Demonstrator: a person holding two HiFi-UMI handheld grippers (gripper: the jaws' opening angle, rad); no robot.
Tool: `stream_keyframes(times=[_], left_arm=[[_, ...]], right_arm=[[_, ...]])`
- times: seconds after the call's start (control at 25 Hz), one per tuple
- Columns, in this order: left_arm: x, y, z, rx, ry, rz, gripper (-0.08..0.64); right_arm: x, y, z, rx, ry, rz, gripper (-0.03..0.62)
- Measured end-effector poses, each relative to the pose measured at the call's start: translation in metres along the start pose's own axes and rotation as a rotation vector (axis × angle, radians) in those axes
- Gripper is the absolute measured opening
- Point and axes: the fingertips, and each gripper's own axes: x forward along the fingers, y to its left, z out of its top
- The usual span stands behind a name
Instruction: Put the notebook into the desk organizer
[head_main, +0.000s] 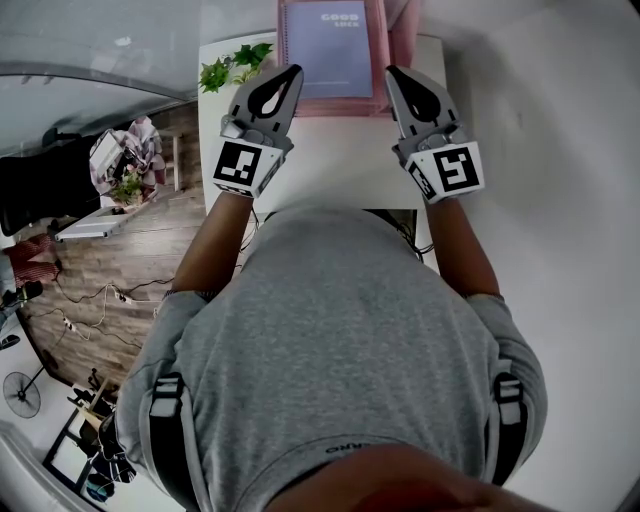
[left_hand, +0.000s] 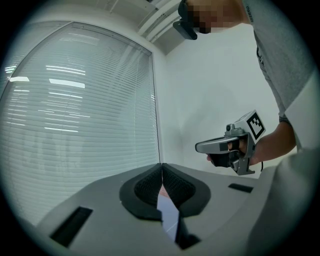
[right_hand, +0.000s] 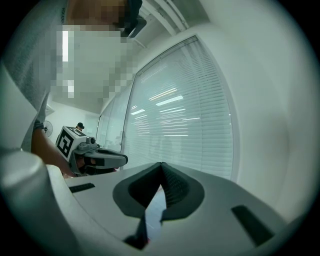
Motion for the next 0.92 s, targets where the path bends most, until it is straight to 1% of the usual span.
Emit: stream_keyframes(times=[0.16, 0.48, 0.64, 0.92], left_arm=[[-0.0018, -0.0003, -0.0008, 0.013, 0.002, -0.003, 0.021], [-0.0051, 0.0, -0.0033, -0.003, 0.015, 0.007, 0.021], [-0.0052, -0.0001, -0.001, 0.001, 0.001, 0.008, 0.02], [-0.0053, 0.0007, -0.0038, 0.004, 0.008, 0.008, 0.02]], right_arm=[[0.0, 0.001, -0.0007, 0.004, 0.0, 0.001, 0.006], [-0.0011, 0.0035, -0.0005, 0.003, 0.0, 0.004, 0.006], [-0.0014, 0.004, -0.0013, 0.003, 0.0, 0.002, 0.006], [-0.0016, 0.0029, -0.003, 0.007, 0.002, 0.0, 0.006]])
